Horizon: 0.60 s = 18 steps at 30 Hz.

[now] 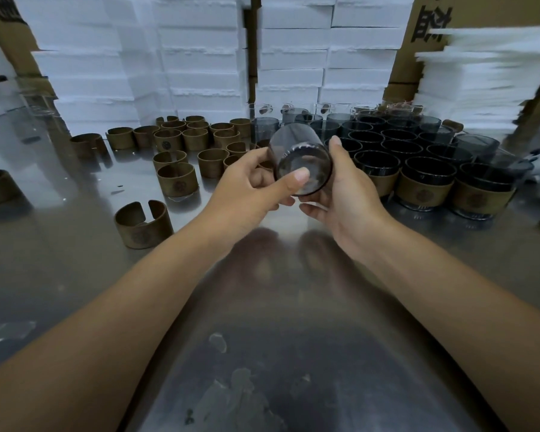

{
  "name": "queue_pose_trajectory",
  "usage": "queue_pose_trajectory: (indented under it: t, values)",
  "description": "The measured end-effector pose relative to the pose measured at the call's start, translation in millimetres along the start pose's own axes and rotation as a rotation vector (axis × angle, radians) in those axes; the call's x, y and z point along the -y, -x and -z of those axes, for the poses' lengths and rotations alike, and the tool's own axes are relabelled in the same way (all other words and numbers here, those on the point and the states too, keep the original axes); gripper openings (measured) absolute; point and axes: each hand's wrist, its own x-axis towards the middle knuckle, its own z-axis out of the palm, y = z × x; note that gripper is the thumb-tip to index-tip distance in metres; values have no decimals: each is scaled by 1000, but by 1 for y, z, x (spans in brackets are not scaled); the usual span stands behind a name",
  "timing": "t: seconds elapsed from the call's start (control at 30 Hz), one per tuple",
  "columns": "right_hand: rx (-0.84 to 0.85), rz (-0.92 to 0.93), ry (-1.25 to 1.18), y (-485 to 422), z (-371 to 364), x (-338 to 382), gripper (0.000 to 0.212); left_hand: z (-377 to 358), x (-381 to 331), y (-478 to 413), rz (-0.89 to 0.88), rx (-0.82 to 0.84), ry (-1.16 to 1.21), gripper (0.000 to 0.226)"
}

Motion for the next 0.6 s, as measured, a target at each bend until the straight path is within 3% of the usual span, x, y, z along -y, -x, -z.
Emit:
queue_pose_trajectory:
  t: [0.1, 0.2, 0.3, 0.47, 0.6]
  values:
    - [61, 59, 72, 2, -2, -1, 45, 2, 0, -2, 51, -37, 82, 56]
    - [116, 107, 172, 4, -4, -3, 40, 5, 2, -7, 96, -53, 175, 51]
    - [106, 121, 230, 7, -5, -6, 55, 7, 6, -9, 99, -50, 184, 49]
    - [67, 167, 185, 7, -5, -6, 28, 7, 5, -11, 129, -26, 71, 60]
    - [19, 102, 85, 2, -4, -6, 28, 13, 6, -16, 123, -192, -52, 45]
